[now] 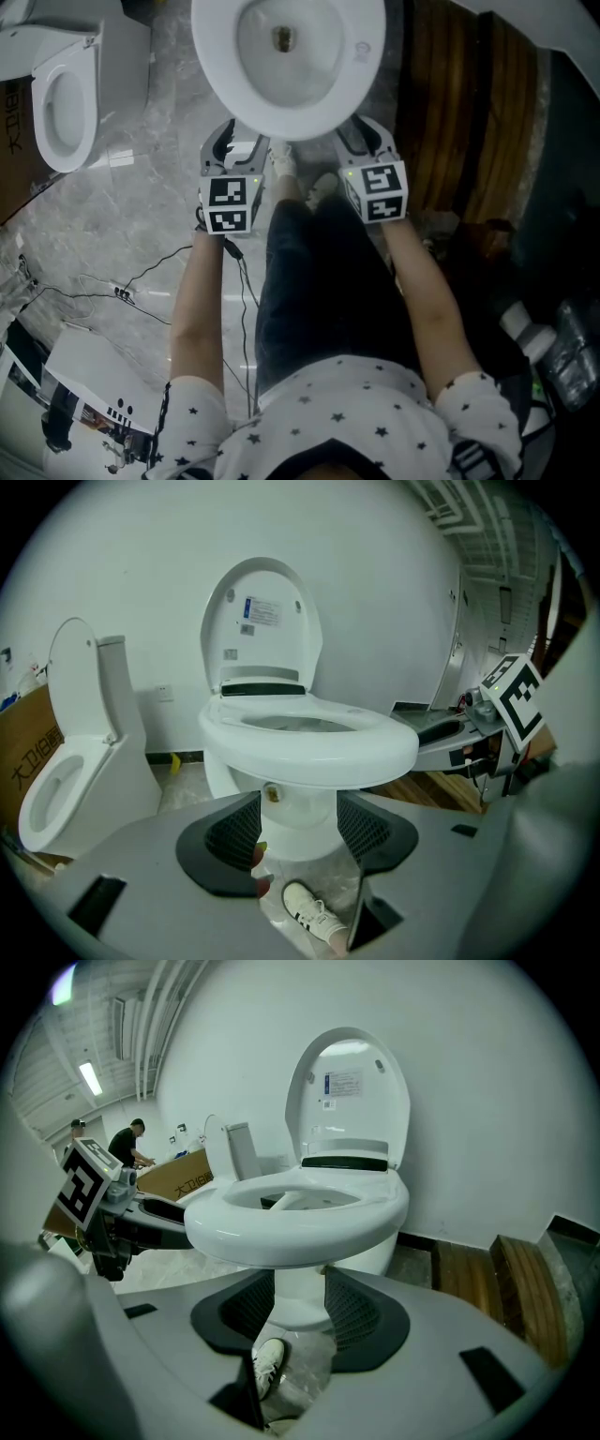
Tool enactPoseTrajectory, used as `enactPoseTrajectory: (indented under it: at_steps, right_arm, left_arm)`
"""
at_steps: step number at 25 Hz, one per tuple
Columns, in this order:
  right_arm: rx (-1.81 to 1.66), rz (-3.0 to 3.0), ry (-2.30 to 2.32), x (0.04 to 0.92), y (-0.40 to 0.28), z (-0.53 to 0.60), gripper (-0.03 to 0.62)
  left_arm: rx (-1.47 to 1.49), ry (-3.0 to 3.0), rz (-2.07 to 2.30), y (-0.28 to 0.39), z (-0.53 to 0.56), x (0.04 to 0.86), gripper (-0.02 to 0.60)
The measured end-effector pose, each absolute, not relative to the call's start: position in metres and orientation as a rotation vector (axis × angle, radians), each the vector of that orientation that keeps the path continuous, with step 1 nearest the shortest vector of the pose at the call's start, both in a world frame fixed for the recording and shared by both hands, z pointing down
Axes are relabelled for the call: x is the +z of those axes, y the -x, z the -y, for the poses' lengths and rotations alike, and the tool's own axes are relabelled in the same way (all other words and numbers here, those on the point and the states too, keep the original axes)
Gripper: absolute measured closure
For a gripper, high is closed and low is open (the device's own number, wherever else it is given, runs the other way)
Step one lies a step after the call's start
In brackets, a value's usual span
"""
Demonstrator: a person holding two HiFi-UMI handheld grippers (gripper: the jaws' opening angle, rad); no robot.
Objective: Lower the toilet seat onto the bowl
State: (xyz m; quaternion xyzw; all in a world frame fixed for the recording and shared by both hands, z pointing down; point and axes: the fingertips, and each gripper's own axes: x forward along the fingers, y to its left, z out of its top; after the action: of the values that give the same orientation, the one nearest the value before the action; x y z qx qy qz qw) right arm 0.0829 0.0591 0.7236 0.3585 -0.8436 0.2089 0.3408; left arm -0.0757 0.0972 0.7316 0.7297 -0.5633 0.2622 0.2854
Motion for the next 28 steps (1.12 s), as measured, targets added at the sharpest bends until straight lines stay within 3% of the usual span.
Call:
enactPoseTrajectory:
  at_steps: [28]
  right_arm:
    - [0.595, 2.159, -0.880, 0.774, -0.074, -0.068, 0.418]
  left_arm:
    - [0.695, -1.890, 1.478, 0.075, -0.102, 0.780, 0.324]
